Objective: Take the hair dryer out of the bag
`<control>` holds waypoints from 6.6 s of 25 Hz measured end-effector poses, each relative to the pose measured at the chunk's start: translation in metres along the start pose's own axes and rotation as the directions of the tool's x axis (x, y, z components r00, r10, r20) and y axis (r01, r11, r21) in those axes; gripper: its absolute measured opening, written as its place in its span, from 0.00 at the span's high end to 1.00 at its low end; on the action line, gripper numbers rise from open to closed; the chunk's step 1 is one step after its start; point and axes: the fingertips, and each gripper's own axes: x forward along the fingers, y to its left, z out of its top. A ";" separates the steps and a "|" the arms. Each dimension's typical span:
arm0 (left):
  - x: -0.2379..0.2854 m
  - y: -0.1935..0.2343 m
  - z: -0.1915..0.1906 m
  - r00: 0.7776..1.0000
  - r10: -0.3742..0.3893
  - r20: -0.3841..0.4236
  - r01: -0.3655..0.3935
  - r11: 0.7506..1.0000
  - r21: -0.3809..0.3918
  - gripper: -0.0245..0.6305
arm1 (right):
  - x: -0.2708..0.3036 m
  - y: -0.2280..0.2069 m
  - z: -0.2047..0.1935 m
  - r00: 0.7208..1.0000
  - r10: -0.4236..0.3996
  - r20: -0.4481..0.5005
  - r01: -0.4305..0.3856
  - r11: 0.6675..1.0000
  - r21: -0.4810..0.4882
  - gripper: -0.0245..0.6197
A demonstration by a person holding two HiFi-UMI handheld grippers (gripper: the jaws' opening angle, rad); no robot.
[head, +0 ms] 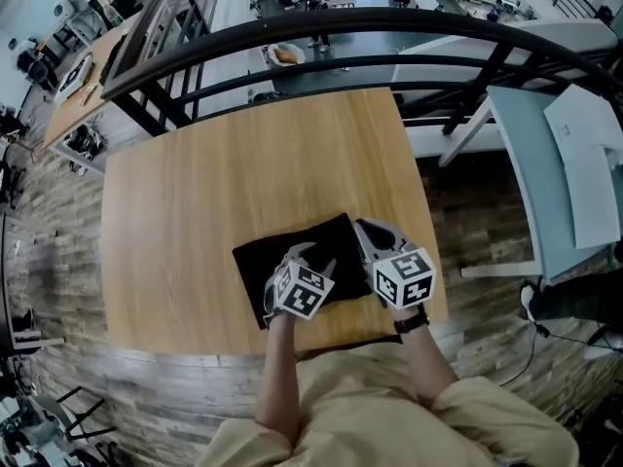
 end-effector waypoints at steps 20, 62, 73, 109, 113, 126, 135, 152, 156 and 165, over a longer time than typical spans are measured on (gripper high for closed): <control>0.034 -0.010 -0.032 0.988 -0.113 -0.107 0.101 0.989 -0.107 0.59 | 0.001 -0.020 -0.019 1.000 -0.009 -0.028 0.010 0.999 0.052 0.94; -0.046 0.002 -0.046 0.965 -0.226 0.134 0.251 0.944 -0.212 0.93 | 0.007 0.009 -0.161 0.784 0.231 -0.576 -0.463 0.836 -0.295 0.73; -0.041 0.005 -0.043 0.965 -0.219 0.144 0.247 0.944 -0.219 0.93 | 0.035 0.025 -0.198 0.617 0.232 -0.752 -0.673 0.651 -0.351 0.66; -0.027 0.009 -0.056 0.962 -0.215 0.167 0.258 0.913 -0.317 0.93 | -0.014 0.008 -0.168 0.647 0.284 -0.707 -0.672 0.650 -0.354 0.70; -0.025 0.009 -0.054 0.962 -0.216 0.170 0.260 0.912 -0.316 0.93 | -0.028 -0.009 -0.158 0.672 0.259 -0.694 -0.645 0.665 -0.376 0.70; -0.015 0.008 -0.046 0.967 -0.207 0.150 0.245 0.919 -0.310 0.93 | -0.091 -0.041 -0.124 0.745 0.185 -0.641 -0.562 0.692 -0.453 0.70; -0.004 0.002 -0.041 0.968 -0.212 0.134 0.244 0.921 -0.304 0.94 | -0.107 -0.069 -0.096 0.822 0.148 -0.551 -0.455 0.752 -0.477 0.70; 0.005 -0.001 -0.038 0.975 -0.188 0.121 0.219 0.913 -0.345 0.93 | -0.051 -0.097 -0.087 0.959 0.061 -0.276 -0.142 0.948 -0.285 0.70; 0.008 0.000 -0.040 0.975 -0.186 0.119 0.218 0.907 -0.361 0.93 | -0.026 -0.098 -0.089 0.978 0.018 -0.207 -0.062 0.976 -0.208 0.70; 0.018 -0.004 -0.039 0.976 -0.186 0.115 0.216 0.904 -0.370 0.94 | 0.010 -0.127 -0.109 0.980 -0.161 -0.115 0.157 0.987 -0.041 0.70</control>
